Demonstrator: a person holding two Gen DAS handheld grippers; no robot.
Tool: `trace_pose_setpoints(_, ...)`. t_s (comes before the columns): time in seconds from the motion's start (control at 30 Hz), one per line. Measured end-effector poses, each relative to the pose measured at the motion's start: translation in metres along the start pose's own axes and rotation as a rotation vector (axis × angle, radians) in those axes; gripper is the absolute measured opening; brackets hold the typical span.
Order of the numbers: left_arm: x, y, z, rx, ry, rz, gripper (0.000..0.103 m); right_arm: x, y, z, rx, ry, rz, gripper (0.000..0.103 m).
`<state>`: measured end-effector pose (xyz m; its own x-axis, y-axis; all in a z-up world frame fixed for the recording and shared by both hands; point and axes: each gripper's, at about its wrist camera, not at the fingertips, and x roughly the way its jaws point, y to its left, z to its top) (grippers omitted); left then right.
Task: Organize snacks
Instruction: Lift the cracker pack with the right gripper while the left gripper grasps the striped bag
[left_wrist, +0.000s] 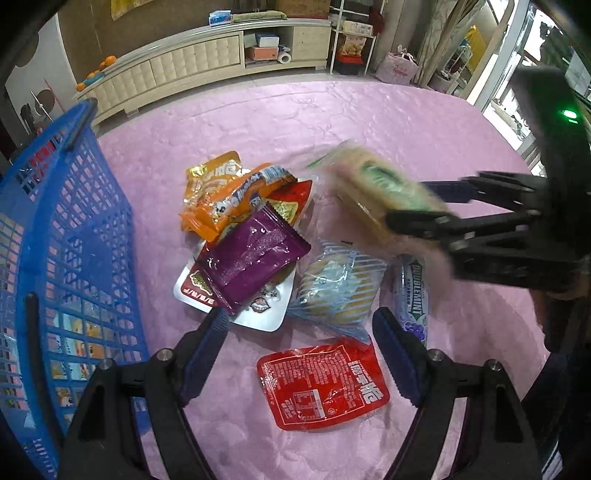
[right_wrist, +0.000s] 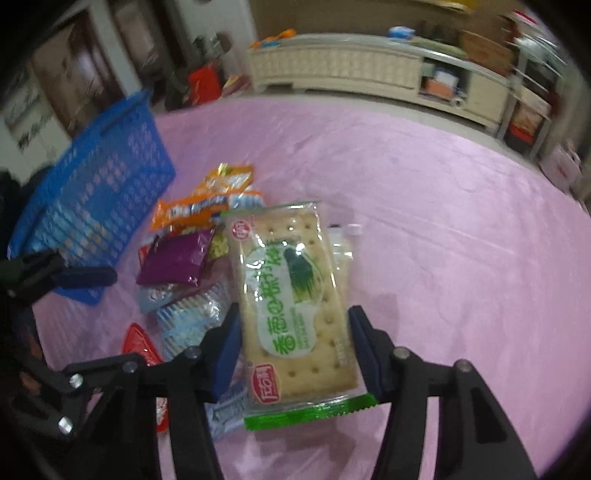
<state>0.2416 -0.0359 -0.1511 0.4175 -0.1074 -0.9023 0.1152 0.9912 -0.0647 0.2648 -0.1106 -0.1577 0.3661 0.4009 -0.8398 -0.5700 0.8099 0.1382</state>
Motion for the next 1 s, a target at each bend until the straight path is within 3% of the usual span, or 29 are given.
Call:
trace_pose_setpoints(0.3,0.004,-0.025,0.005,0.107,0.017,0.013,0.079,-0.048,-0.020,-0.041,0.178,-0.074,-0.075,0.061)
trace_pose_setpoints(0.6,0.035,-0.044,0.021,0.206,0.049,0.057,0.075,-0.044,-0.030,-0.059,0.254,-0.075,-0.046,0.061)
trace_pose_setpoints(0.77,0.055,-0.048,0.025,0.224,0.104,0.038,0.060,-0.042,-0.040,-0.063,0.296,-0.093,0.031,0.061)
trace_pose_setpoints(0.87,0.063,-0.055,0.027,0.252,0.111,0.058,0.054,-0.040,-0.042,-0.064,0.298,-0.091,0.017,0.061)
trace_pose_setpoints(1.0,0.068,-0.050,0.027,0.237,0.123,0.052,0.053,-0.037,-0.043,-0.064,0.307,-0.081,0.001,0.061)
